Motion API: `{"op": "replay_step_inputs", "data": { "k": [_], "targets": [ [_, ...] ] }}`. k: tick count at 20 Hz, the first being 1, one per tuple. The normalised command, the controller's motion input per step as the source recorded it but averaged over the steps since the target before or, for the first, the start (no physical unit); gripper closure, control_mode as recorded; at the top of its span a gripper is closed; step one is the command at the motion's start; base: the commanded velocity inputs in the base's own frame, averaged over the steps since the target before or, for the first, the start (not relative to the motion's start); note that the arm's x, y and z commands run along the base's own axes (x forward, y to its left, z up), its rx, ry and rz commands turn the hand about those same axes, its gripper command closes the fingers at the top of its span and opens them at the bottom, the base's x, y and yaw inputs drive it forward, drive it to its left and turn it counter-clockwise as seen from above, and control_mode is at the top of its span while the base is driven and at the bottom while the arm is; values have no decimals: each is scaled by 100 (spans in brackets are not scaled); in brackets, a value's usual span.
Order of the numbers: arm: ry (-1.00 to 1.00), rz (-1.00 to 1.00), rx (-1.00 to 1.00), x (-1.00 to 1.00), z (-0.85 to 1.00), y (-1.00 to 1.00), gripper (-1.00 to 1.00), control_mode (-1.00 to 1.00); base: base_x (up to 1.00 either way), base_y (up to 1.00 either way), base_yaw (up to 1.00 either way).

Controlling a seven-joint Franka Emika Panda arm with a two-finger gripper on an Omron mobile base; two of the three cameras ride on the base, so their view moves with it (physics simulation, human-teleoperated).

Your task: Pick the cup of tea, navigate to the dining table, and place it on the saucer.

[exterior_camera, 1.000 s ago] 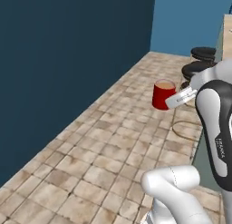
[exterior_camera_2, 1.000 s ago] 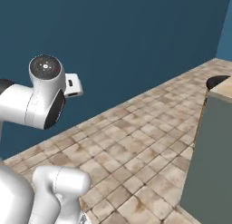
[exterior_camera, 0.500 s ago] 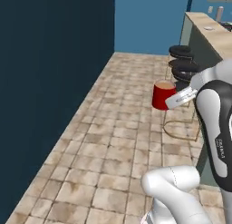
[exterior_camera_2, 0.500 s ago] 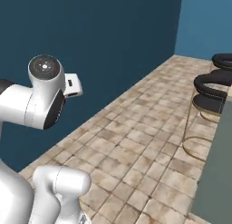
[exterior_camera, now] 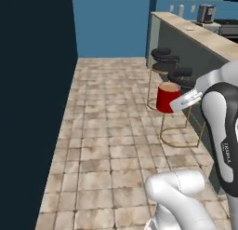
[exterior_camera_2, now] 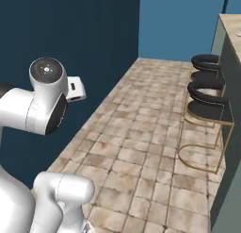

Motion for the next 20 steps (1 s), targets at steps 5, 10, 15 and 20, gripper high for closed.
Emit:
{"op": "replay_step_inputs", "data": {
  "k": [5,10,15,20],
  "targets": [
    [0,0,0,0,0,0,100,100,100,89,-44],
    [0,0,0,0,0,0,100,100,100,90,-42],
    [0,0,0,0,0,0,100,100,100,93,-37],
    [0,0,0,0,0,0,100,100,100,95,-41]
  ]
}}
